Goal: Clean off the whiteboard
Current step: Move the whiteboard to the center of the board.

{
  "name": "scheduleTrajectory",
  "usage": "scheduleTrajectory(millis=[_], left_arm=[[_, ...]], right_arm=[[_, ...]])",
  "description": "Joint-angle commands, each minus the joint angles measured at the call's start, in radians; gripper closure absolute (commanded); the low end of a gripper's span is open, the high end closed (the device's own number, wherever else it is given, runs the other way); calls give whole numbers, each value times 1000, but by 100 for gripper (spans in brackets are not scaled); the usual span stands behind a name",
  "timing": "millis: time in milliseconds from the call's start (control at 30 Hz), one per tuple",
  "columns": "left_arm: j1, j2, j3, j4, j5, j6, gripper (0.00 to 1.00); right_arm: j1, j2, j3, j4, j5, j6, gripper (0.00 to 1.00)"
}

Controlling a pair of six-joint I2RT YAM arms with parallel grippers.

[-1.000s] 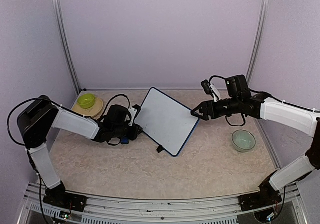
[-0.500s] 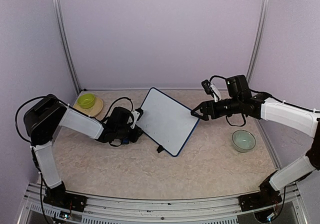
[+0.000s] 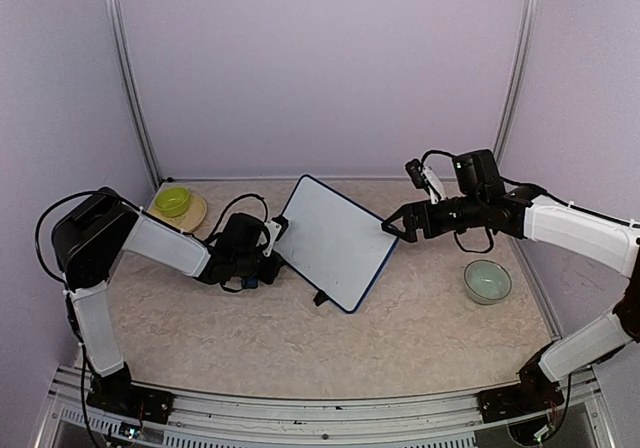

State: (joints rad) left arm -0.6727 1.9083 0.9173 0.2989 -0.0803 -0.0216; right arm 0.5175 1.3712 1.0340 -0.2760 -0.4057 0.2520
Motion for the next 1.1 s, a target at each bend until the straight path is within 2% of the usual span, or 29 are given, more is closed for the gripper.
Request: scheduleTrajectory(millis=[0,200,467,633,900,1067], left_arm=[[-18,-10,-3,15,-12,-26,83],[-63,-10,5,-1,-115,-81,88],[-97,35,80,-74,-281,-231,89],[-120,58,150,-160,-362,-332,90],[-151,113,280,-300,-465,-498,90],[-161,179,396,-384,-482,-594,89]], right_arm=[[6,-38,16,-21,35,-12,3],[-20,-59,15,-34,50,-14,1],[-54,-77,15,-51,129,14,0],[-85,-105,7,-58,197,35,0],[-107,-126,-26,-33,178,43,0],[-111,-126,-45,-15,165,46,0]])
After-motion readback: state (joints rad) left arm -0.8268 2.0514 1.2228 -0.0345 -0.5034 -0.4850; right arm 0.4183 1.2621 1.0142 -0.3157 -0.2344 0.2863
